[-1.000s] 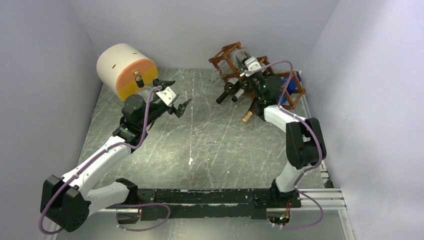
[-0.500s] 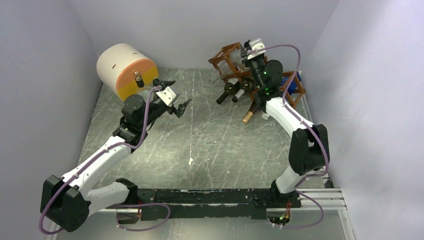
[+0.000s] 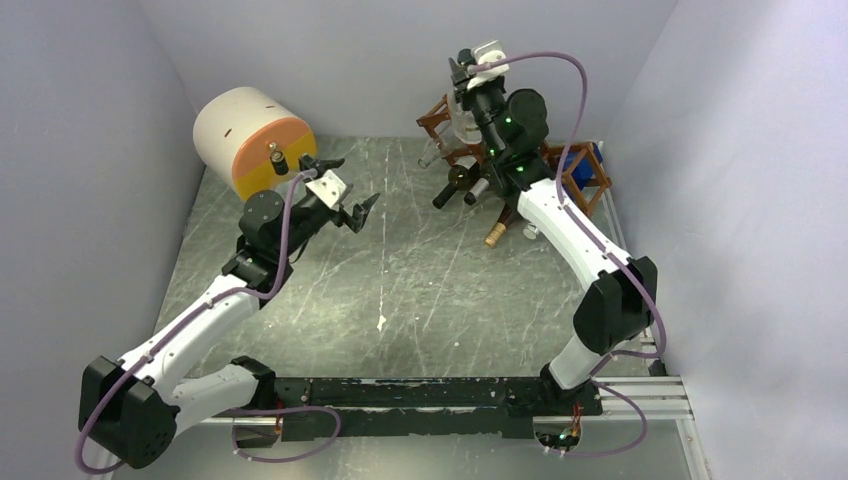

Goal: Take the wine bottle off the wine rack

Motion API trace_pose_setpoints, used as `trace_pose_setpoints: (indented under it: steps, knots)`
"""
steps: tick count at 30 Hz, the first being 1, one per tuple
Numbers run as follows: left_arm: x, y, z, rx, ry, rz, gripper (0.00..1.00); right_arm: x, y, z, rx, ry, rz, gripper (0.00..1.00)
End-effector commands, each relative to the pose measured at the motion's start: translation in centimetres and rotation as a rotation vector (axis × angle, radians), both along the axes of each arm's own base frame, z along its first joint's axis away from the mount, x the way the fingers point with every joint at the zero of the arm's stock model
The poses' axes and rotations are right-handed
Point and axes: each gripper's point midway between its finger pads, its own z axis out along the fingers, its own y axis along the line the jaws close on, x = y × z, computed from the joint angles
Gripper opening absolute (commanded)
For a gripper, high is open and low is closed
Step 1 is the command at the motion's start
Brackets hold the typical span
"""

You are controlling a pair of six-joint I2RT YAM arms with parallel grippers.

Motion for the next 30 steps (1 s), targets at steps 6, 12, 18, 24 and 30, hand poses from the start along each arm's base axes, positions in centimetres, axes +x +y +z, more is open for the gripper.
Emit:
trace_pose_setpoints:
  steps: [6, 12, 18, 24, 30]
  knots:
    - [-0.2, 6.1, 6.1, -0.128, -0.093, 0.239, 0.99, -7.2, 4.5, 8.0, 0.233, -0.081, 0.14, 0.0]
    - [-0.8, 12.1, 8.5, -0.218, -0.183, 0.466, 0.99, -9.9, 10.7, 5.7, 0.285, -0.009, 0.305, 0.0]
    - [-0.9, 16.2, 8.7, -0.261, -0.211, 0.65, 0.99, -11.1, 17.4, 1.5, 0.312, 0.065, 0.439, 0.0]
    - [-0.5, 17.3, 8.2, -0.253, -0.203, 0.724, 0.99, -10.3, 21.4, -2.2, 0.329, 0.11, 0.485, 0.0]
    - [-0.4, 17.0, 8.1, -0.251, -0.197, 0.71, 0.99, -9.0, 23.6, -6.3, 0.337, 0.142, 0.502, 0.0]
